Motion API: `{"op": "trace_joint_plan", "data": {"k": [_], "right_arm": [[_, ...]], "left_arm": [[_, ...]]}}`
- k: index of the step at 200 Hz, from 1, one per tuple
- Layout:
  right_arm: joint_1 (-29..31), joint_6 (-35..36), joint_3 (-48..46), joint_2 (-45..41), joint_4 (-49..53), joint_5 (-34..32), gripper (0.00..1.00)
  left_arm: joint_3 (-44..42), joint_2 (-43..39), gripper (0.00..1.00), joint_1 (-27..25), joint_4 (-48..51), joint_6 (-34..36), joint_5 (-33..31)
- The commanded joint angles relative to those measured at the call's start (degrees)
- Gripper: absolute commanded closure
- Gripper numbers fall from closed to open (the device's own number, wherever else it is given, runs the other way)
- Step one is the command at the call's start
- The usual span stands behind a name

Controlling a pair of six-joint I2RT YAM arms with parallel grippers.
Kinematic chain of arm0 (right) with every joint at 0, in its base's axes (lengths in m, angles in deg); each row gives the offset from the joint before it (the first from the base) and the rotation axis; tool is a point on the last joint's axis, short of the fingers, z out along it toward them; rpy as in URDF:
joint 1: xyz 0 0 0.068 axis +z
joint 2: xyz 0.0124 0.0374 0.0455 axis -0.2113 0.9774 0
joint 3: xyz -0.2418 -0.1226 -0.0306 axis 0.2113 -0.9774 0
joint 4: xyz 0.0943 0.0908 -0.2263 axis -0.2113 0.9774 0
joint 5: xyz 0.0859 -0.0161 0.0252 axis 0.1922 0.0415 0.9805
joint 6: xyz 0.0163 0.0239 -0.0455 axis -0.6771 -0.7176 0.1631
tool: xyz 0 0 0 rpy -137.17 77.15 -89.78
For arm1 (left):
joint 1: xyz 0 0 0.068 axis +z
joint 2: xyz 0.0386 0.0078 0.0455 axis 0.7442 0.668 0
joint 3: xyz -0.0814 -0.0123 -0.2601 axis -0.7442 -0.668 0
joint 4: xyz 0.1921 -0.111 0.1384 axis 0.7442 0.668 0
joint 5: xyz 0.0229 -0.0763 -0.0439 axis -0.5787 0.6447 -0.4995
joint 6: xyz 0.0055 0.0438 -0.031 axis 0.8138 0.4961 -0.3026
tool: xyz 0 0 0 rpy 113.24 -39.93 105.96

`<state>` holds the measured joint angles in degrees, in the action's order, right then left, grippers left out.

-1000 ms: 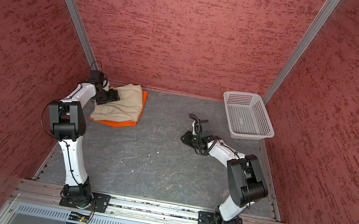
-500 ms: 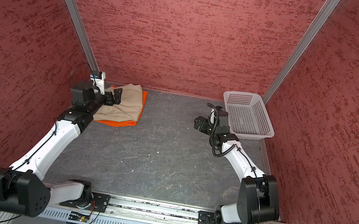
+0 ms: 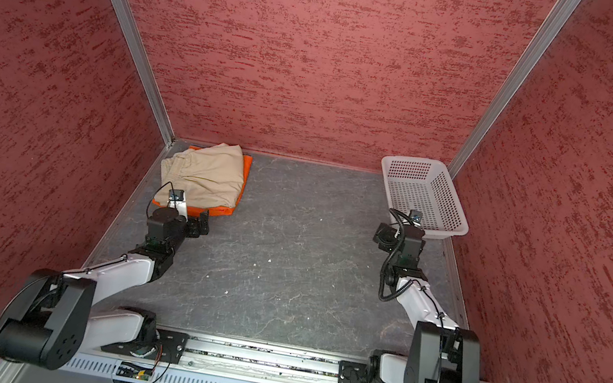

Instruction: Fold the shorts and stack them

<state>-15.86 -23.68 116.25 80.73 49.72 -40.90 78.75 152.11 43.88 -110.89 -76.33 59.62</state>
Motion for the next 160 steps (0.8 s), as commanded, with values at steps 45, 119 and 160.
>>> {"op": "trace_joint_plan", "data": {"k": [45, 119, 160], "right_arm": [[-2.0, 3.4, -14.3, 1.5, -32.2, -0.1, 0.01], [-2.1, 4.8, -20.0, 14.7, -57.5, 8.7, 0.01], [-2.1, 3.9, -18.1, 14.8, -54.1, 6.5, 0.01]], "left_arm": [[-2.3, 15.3, 0.0, 3.5, -30.1, 2.8, 4.4], [2.7, 15.9, 0.0, 5.0, -21.4, 1.0, 4.4], [2.7, 16.0, 0.0, 5.0, -21.4, 1.1, 4.3]]}}
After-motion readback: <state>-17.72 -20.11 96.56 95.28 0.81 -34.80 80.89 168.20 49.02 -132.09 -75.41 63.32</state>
